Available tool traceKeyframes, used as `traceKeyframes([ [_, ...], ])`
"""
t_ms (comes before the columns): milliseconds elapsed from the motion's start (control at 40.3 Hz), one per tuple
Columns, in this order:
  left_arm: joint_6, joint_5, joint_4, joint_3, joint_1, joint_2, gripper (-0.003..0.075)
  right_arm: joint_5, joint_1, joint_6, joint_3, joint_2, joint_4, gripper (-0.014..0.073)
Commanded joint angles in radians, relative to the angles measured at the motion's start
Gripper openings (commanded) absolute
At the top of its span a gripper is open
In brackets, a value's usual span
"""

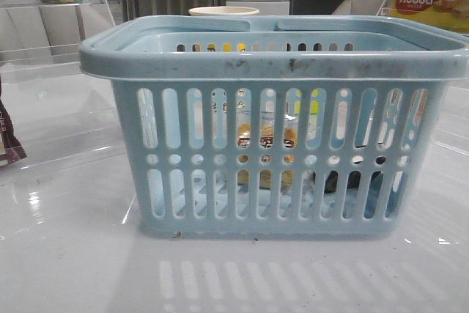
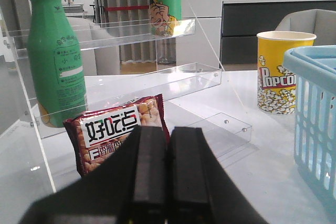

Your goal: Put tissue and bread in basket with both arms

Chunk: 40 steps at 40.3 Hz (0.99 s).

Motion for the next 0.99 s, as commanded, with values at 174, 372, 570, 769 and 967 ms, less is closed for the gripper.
traceKeyframes([
  [174,-0.001,-0.090,0.000,0.008,-0.008,-0.017,0.0093,-0.141,-0.007,0.001,-0.003,-0.019,0.001,0.0028],
  [372,-0.001,-0.090,0.000,0.008,-0.008,-0.017,0.0093,-0.202,-0.007,0.020,-0.003,-0.019,0.001,0.0028],
  [570,-0.001,-0.090,0.000,0.008,-0.008,-0.017,0.0093,-0.243,-0.007,0.074,-0.002,-0.019,0.000,0.0028],
  [769,-0.001,-0.090,0.000,0.008,-0.008,-0.017,0.0093,-0.241,0.011,0.075,-0.002,-0.019,-0.002,0.0028],
  [967,-0.001,-0.090,0.000,0.008,-0.008,-0.017,0.0093,-0.241,0.039,0.075,-0.002,-0.019,-0.006,0.0028],
])
